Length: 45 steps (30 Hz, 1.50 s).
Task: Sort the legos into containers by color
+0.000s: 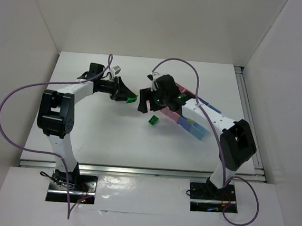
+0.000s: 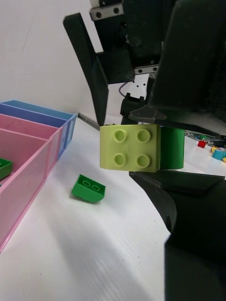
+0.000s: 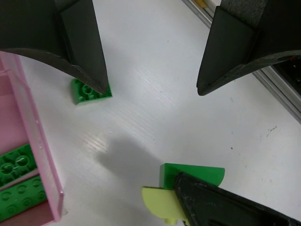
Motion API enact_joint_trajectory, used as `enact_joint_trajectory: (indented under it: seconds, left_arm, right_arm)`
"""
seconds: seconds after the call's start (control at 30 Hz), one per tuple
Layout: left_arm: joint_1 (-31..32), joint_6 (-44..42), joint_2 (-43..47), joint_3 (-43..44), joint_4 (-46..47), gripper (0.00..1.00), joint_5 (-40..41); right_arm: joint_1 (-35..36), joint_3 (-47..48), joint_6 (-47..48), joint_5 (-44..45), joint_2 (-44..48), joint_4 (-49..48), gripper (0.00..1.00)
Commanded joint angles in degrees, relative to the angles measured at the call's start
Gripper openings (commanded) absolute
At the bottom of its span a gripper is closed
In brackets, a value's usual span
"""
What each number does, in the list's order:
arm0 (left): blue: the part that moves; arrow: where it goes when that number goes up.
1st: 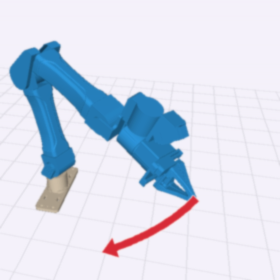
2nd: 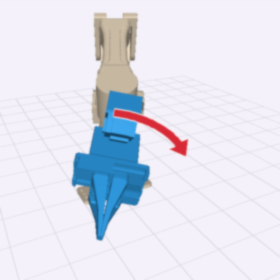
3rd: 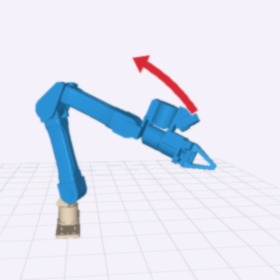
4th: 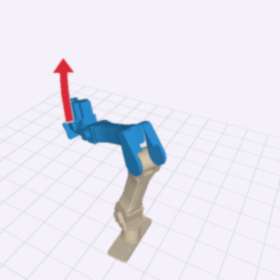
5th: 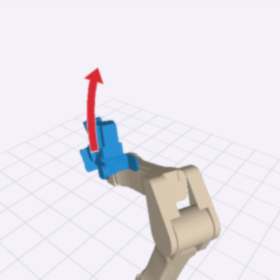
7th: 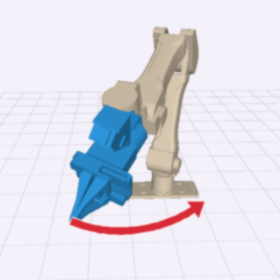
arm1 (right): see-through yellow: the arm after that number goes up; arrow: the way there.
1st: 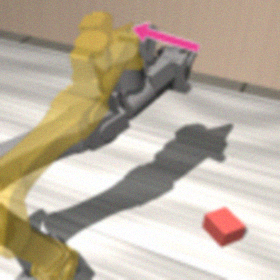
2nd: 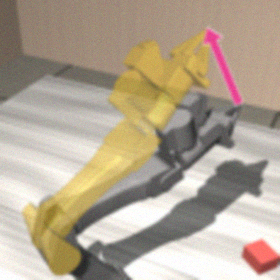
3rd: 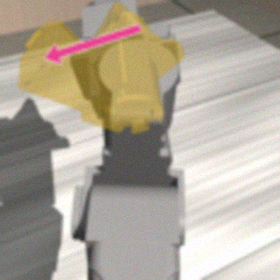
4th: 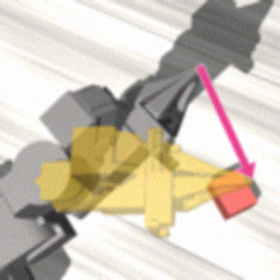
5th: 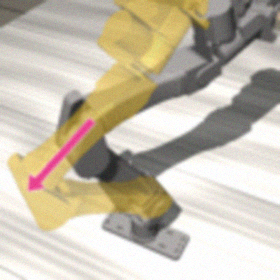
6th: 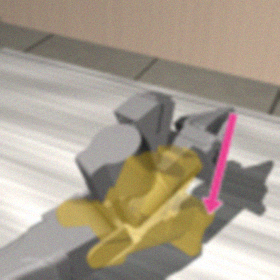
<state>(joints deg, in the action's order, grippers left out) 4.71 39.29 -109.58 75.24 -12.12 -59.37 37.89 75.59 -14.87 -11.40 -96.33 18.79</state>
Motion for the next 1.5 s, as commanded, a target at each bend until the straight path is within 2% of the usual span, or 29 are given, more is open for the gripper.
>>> enact_joint_trajectory:
  seconds: [0.0, 0.1, 0.23, 0.3, 0.4, 0.53, 0.6, 0.7, 0.87, 0.93, 1.07, 1.47]
  left_arm:
    - [-0.3, 0.3, 0.4, 0.7, -0.4, 0.0, 0.4]
    - [-0.3, 0.3, 0.4, -0.4, 2.2, 0.0, -2.8]
    - [-0.3, 2.3, 0.4, -0.4, 6.0, 0.0, -6.8]
    - [-0.3, 4.3, 1.1, -1.6, 8.6, 0.0, -9.2]
    - [-0.3, 6.7, 1.8, -2.7, 13.0, 0.0, -10.3]
    - [-0.3, 8.0, 2.4, -2.7, 13.6, 0.0, -9.5]
    - [-0.3, 6.2, 3.0, -0.9, 7.7, 0.0, -7.2]
    - [-0.3, 4.6, 4.1, 0.2, 4.4, 0.0, -3.4]
    - [-0.3, 4.0, 4.1, 0.3, 2.4, 0.0, -1.7]
    - [-0.3, 3.3, 4.1, 0.3, 0.8, 0.0, -0.4]
    - [-0.3, 1.4, 4.1, -0.3, -0.9, 0.0, 0.8]
    - [-0.3, 0.4, 4.6, -1.3, -2.6, 0.0, 0.9]
  right_arm:
    - [0.8, -0.5, -1.6, -2.3, 0.3, -1.6, 0.83]
    - [-1.2, -1.1, -4.5, -9.9, 0.3, -4.4, 0.83]
    - [-4.7, -3.0, -12.6, -22.3, -0.5, -15.1, 0.82]
    - [-5.4, -3.5, -16.9, -26.1, -1.2, -19.8, 0.82]
    - [-6.0, -4.1, -20.3, -26.8, -1.8, -24.1, 0.82]
    - [-6.0, -0.5, -19.4, -23.8, -3.9, -22.1, 0.82]
    - [-4.8, 1.9, -17.0, -20.4, -4.6, -18.4, 0.88]
    - [-2.1, 6.4, -11.5, -12.1, -5.9, -11.4, 0.94]
    - [-0.1, 9.9, -7.0, -2.8, -8.0, -6.2, 0.94]
    - [0.4, 11.8, -6.3, -2.1, -9.7, -4.7, 0.94]
    - [1.6, 14.5, -4.9, -1.3, -12.9, -1.9, 0.88]
    - [2.6, 9.8, -4.9, -1.4, -12.4, -9.0, 0.69]
